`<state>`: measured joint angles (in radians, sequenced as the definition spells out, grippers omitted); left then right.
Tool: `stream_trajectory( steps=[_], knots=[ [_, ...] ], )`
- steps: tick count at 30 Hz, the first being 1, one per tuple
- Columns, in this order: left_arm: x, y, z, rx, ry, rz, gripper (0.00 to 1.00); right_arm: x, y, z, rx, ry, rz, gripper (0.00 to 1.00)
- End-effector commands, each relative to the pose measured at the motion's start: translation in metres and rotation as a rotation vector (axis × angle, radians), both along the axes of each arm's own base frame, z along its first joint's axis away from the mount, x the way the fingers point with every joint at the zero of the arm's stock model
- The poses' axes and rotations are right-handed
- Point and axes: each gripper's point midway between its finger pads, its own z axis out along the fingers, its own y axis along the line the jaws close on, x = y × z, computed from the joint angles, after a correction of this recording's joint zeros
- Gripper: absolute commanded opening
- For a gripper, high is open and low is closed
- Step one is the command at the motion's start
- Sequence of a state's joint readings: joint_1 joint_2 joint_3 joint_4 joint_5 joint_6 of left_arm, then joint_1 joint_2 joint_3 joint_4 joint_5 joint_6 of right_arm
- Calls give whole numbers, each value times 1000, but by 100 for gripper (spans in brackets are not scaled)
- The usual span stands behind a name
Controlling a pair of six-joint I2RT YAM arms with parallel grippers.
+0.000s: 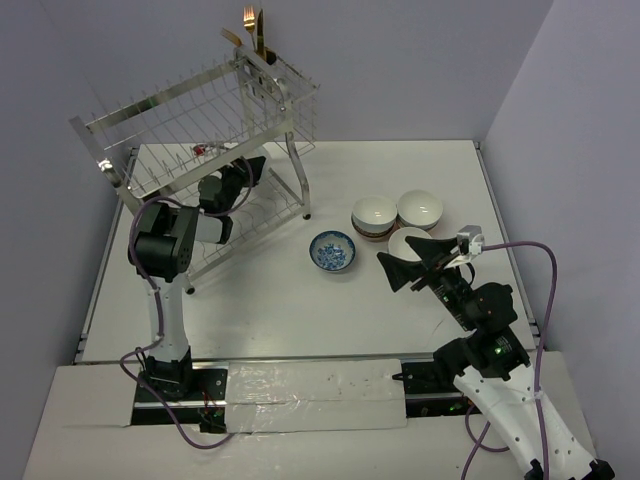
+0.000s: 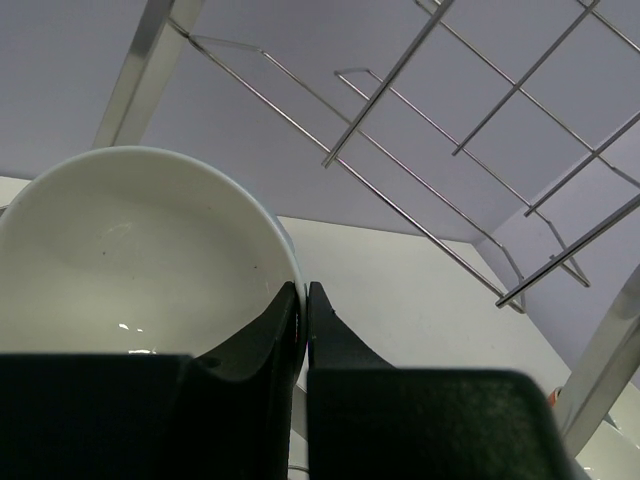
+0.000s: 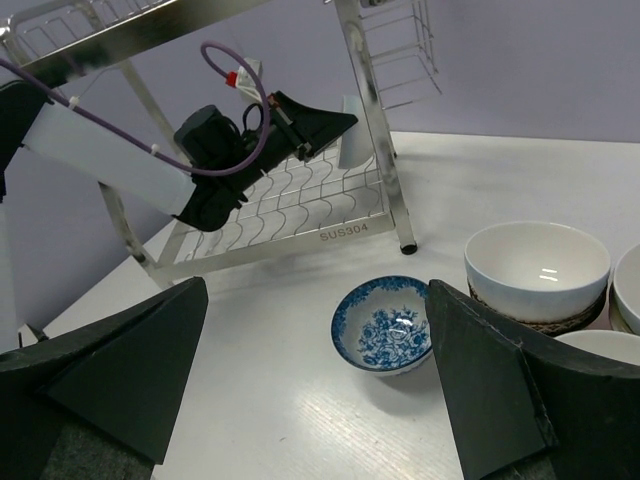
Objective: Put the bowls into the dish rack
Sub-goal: Insert the bowl into the dish rack.
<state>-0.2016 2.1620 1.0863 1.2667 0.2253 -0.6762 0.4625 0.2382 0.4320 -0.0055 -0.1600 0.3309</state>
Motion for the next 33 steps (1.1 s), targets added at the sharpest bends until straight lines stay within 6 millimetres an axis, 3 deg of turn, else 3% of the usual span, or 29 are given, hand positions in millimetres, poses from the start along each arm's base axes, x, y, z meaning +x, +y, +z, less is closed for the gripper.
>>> stream_trajectory(
  steps=[1, 13, 33],
  knots=[
    [-44, 3, 137, -131, -595, -55, 0, -4, 6, 8, -3, -43, 40, 96],
    [-42, 15, 117, -177, -509, -15, 1, -8, 9, 11, -4, -58, 62, 96],
    [-39, 40, 88, -276, -381, 87, 12, -14, 11, 15, -1, -77, 85, 95]
  ],
)
